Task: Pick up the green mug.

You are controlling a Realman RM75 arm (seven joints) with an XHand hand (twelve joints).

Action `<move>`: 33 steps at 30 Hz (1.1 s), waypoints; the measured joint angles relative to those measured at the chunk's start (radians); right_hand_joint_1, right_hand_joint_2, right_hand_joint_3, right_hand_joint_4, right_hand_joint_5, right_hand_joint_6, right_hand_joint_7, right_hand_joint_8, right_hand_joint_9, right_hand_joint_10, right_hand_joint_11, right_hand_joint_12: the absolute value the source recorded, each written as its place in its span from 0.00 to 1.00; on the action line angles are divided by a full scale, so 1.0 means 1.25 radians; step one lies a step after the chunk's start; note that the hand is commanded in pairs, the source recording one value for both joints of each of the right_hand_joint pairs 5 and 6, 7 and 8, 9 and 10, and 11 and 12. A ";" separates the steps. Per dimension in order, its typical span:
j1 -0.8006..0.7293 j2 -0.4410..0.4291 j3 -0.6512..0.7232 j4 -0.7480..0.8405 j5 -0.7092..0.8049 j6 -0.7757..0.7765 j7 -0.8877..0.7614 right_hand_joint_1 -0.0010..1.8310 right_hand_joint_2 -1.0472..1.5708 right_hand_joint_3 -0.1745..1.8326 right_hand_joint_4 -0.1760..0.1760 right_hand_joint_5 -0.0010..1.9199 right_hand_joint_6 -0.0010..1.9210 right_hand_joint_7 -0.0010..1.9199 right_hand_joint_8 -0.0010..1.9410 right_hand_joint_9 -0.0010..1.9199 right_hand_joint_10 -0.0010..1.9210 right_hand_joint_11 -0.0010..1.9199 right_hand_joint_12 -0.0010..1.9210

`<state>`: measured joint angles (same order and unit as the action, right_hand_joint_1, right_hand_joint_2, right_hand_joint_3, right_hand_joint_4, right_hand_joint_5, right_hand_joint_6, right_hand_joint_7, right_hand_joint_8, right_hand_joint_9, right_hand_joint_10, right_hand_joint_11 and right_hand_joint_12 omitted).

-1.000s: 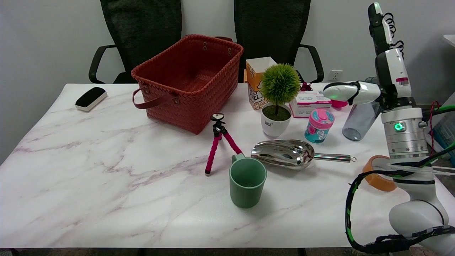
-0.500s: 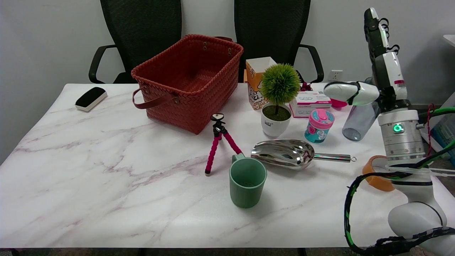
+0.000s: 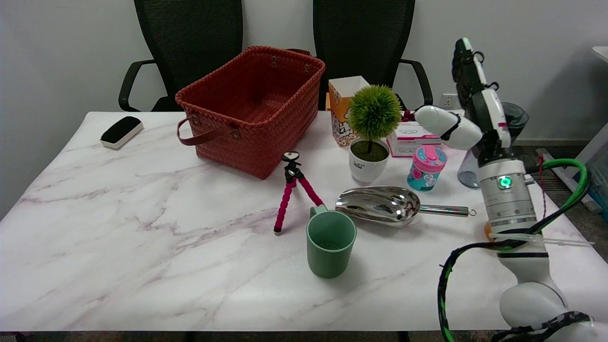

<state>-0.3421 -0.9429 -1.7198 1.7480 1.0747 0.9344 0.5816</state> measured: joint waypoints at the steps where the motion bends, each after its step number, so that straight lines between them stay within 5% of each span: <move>1: -0.001 -0.002 -0.008 0.002 0.004 0.000 0.001 0.33 0.56 0.00 0.50 0.00 0.00 0.00 0.00 0.00 0.00 0.00 0.00; 22: -0.062 -0.025 -0.180 -0.030 -0.037 0.214 0.018 0.42 0.43 0.06 0.50 0.00 0.00 0.00 0.00 0.00 0.00 0.00 0.00; 33: -0.094 -0.027 -0.280 -0.119 -0.124 0.352 0.046 0.50 0.35 0.24 0.50 0.00 0.00 0.00 0.00 0.00 0.00 0.00 0.00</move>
<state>-0.4602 -0.9769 -2.0702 1.5988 0.9195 1.3738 0.6389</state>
